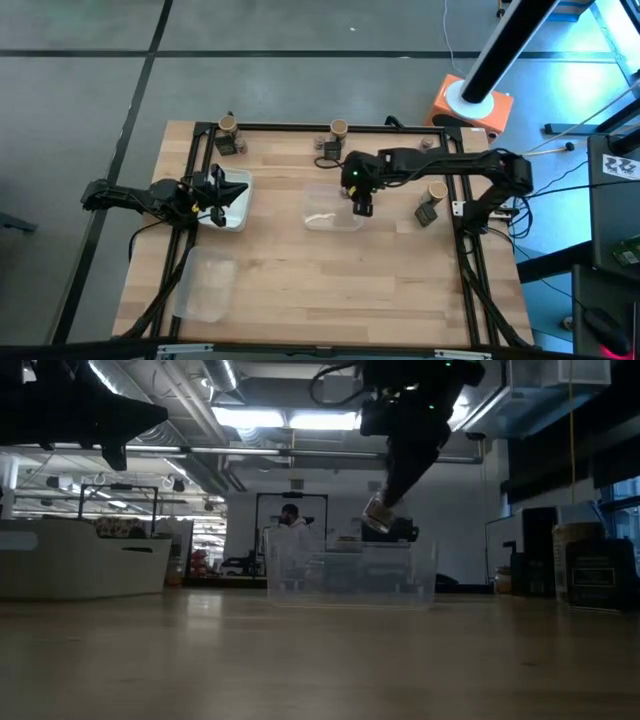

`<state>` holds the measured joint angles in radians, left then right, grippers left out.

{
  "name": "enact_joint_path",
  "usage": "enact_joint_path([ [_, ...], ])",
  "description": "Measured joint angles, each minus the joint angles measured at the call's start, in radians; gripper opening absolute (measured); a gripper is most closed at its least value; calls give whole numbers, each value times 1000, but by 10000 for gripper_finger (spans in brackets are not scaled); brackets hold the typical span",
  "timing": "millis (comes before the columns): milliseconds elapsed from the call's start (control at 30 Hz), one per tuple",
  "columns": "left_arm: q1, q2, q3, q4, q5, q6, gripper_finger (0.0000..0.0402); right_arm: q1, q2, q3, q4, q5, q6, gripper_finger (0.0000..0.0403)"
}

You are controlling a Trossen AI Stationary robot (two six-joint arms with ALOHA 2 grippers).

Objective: Sort spices by type
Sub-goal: Put the brown seasoning bottle into the top transparent bin

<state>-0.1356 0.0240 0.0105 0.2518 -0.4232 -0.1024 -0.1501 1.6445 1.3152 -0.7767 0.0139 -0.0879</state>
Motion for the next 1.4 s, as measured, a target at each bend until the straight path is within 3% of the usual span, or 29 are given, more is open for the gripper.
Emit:
enact_joint_path([
  [433, 0, 0, 0, -1, -1, -2, 5, 72, 112, 48, -16, -8, 7, 186],
  [967, 0, 0, 0, -5, -1, -3, 5, 71, 236, 48, -38, 30, 30, 186],
  [1400, 0, 0, 0, -6, -1, -3, 5, 71, 254, 48, -33, 30, 36, 187],
])
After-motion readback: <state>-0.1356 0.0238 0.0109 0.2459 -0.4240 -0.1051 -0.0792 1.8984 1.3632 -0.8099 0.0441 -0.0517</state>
